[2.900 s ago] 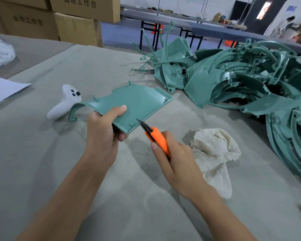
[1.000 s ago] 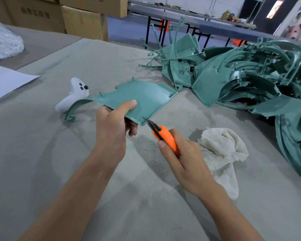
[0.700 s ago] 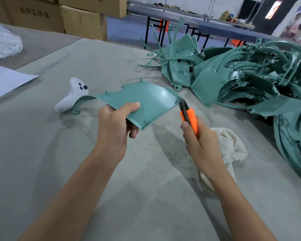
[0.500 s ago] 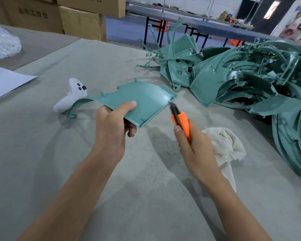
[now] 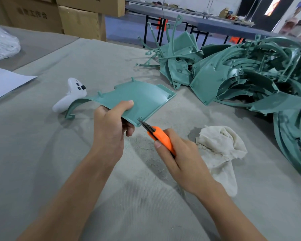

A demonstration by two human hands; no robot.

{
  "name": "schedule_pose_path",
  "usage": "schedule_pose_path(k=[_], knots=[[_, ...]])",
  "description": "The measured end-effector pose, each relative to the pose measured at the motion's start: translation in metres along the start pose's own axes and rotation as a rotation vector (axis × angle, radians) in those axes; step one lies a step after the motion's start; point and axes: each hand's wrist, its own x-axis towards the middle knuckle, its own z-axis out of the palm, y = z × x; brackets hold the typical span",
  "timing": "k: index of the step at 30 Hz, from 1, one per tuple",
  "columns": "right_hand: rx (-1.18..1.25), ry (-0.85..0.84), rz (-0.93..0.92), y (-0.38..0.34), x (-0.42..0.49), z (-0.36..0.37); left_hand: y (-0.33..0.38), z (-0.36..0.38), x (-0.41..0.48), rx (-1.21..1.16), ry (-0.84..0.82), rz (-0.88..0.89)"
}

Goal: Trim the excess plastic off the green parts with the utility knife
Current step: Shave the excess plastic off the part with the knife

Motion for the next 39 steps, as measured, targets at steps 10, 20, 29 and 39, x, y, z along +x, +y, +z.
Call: schedule_pose_path(k=[10,20,29,39], knots=[[0.046,0.015,-0.004,0.004,0.002,-0.001,0.0,-0.002,0.001,0.01,-0.017,-0.012],[0.091,0.25,0.273,0.037,0.016,-0.018,0.001,-0.002,0.0,-0.008,-0.035,-0.036],[0.009,0.017,0.001,0.001,-0.001,0.004,0.003,-0.001,0.0,-0.032,-0.013,-0.016],[0.16,0.339,0.282,0.018,0.013,-0.006,0.002,0.003,-0.005,-0.053,-0.039,-0.068]])
